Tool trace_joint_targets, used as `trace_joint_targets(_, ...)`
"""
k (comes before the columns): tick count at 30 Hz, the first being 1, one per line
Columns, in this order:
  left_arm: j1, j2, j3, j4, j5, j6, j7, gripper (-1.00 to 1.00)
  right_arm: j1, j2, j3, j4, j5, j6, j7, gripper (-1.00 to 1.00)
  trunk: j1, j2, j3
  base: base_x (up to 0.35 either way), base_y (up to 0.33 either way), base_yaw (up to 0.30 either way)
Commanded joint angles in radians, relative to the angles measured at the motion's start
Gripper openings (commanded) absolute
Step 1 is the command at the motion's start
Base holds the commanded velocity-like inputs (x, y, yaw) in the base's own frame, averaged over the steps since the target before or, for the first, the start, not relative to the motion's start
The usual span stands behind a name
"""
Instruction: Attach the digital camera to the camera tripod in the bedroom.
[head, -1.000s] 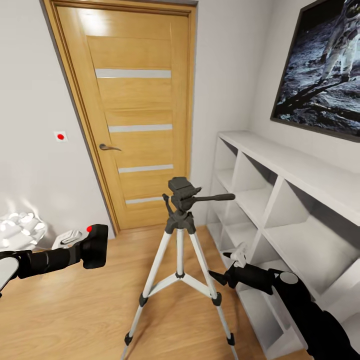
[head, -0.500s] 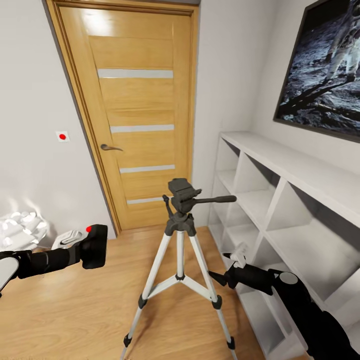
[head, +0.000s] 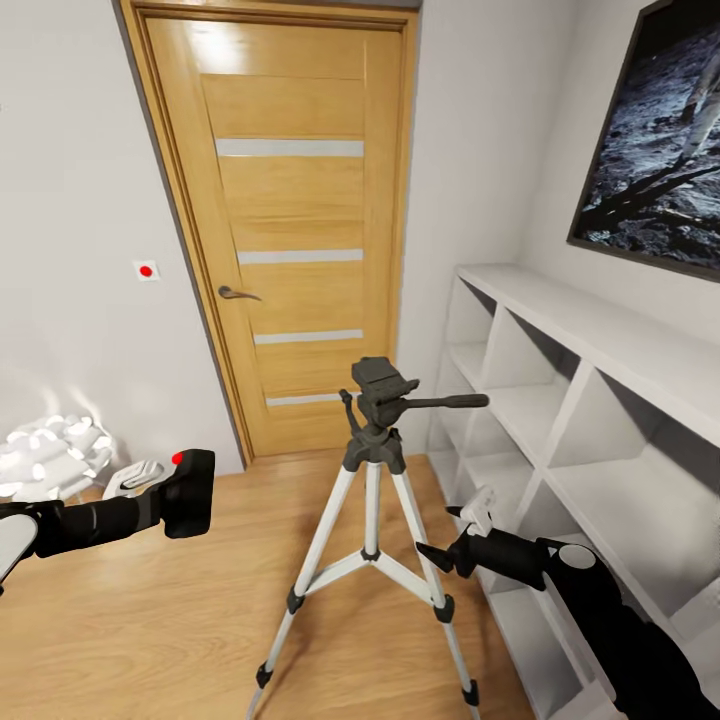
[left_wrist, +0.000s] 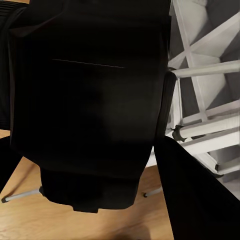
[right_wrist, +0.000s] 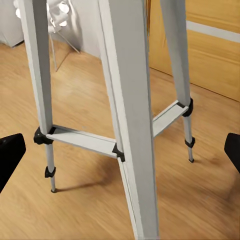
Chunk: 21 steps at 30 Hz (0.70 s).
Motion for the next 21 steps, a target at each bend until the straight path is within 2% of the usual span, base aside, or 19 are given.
trace_joint_targets(1, -0.001, 0.001, -0.001, -0.001, 0.005, 0.003, 0.002, -1.0, -0.001, -0.001, 0.0, -0.001, 0.002, 0.006, 0.003, 1.0, 0.001, -0.002, -0.002, 0.0, -0.127, 0.014)
trace_joint_targets(11, -0.001, 0.001, -0.001, -0.001, 0.005, 0.003, 0.002, -1.0, -0.001, -0.001, 0.002, -0.001, 0.002, 0.008, 0.004, 1.0, 0.001, -0.002, -0.002, 0.0, -0.186, 0.005)
trace_joint_targets(15, -0.001, 0.001, -0.001, -0.001, 0.005, 0.003, 0.002, -1.0, -0.001, -0.001, 0.029, -0.001, 0.001, 0.009, 0.004, 1.0, 0.001, -0.002, -0.002, 0.0, -0.048, 0.04)
trace_joint_targets(21, -0.001, 0.001, 0.0, -0.001, 0.005, 0.004, 0.002, -1.0, -0.001, -0.001, 0.056, 0.0, 0.002, 0.009, 0.004, 1.0, 0.001, -0.002, -0.002, 0.0, -0.016, 0.161)
